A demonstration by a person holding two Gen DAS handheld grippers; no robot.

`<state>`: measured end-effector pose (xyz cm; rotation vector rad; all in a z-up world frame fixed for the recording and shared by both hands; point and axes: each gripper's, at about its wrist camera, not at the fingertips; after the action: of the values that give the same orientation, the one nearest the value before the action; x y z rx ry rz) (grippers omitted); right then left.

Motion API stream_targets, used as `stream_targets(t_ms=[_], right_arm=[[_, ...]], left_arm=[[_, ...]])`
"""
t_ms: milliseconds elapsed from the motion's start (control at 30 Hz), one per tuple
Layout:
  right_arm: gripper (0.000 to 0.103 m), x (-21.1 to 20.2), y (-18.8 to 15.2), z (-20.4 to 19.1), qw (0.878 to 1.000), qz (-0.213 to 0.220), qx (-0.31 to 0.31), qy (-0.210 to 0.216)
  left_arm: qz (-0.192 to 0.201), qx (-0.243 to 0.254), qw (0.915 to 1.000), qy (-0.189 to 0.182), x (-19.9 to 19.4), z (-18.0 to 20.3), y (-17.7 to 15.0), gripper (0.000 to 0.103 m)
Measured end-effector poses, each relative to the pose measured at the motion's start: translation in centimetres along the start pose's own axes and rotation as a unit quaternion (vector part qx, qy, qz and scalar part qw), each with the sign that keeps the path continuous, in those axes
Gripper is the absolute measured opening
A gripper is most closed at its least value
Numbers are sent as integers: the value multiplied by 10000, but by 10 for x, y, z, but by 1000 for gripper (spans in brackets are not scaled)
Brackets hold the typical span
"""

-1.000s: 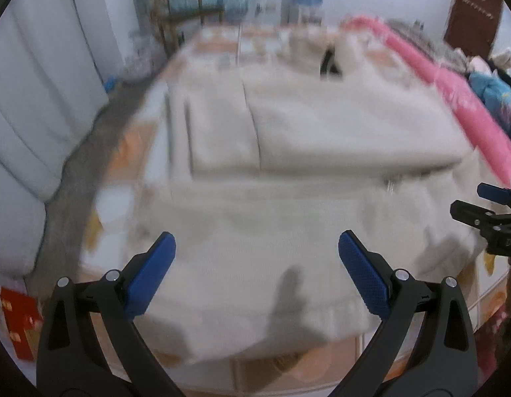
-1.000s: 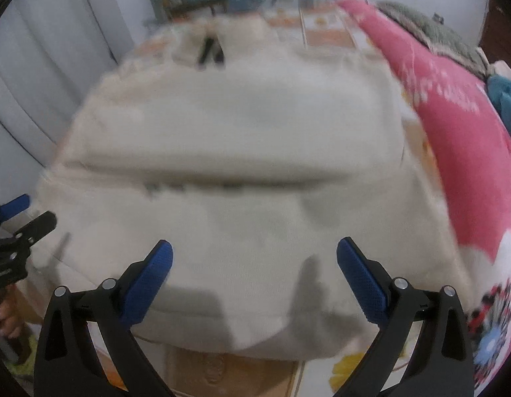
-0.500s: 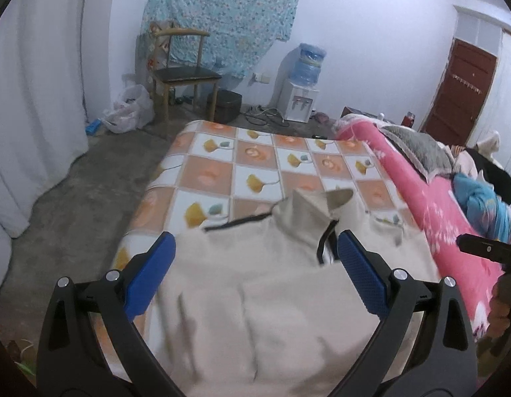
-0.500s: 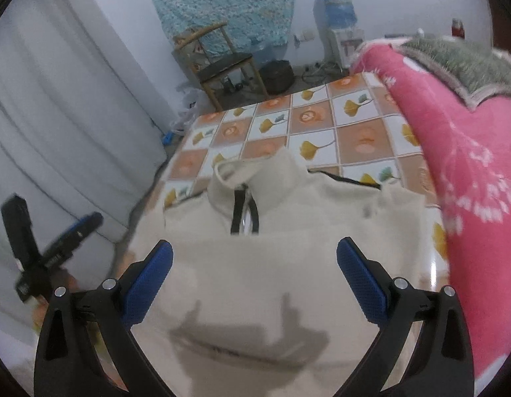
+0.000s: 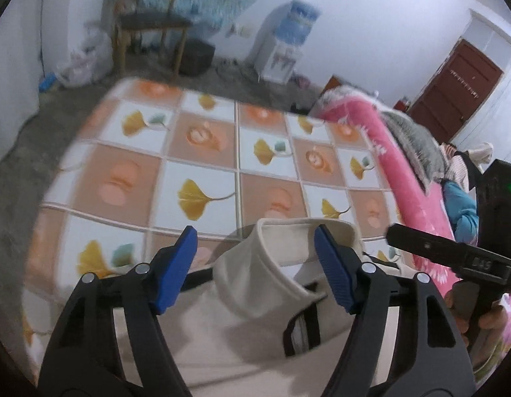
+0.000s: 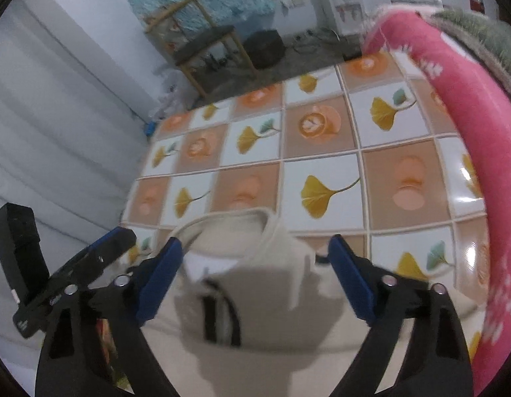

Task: Fold large clothes
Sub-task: 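Move both tools to the collar and grasp it with each tool, then lift the collar with both tools and fold it toward the hem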

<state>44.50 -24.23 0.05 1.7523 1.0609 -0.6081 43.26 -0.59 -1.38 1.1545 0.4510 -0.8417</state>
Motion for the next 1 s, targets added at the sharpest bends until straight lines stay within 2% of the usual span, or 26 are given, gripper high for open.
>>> stream_targets(t_ms=[100,167,200,267,367,533,667,867,1000], right_arm=[[75,29,7,6,9997,-202,74,-134],[61,46,7,10,9991,-359,99,-195],[56,50,7,12,9989,-410,106,-208],[32,52,2,13,9987,-483,110,-146],[22,34,-6,5,9992,-336,-168,-110],[19,-14,-26,-11,9974,-10,-702,-131],[18,-57,-55,-21,9939,244,-1061,-188],[18,-99,-119,-34,9821,523,-1761,-419],[18,-104,-161,-31,9784,514,-1950,-455]], left_arm=[[-235,-81,9997,-39,25,0,2,67],[-415,-117,9991,12,40,2,0,48],[-500,-92,9987,16,46,3,-1,42],[-653,47,9978,72,51,8,-5,18],[-571,513,9969,174,40,24,-13,11],[-332,837,9959,9,-1,40,-19,9],[-164,1109,9936,-159,-45,56,-38,8],[-24,1495,9884,-273,-104,68,-88,8],[-114,1575,9872,-223,-119,62,-126,8]])
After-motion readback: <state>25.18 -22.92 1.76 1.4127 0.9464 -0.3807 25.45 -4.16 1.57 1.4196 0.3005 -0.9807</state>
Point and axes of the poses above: each gripper's, at about its wrist camera, not at the fingertips, and x roughly the way its jaws point, z to its right, y to its top, and after that the axes turned 5 degrees about z, right-handed
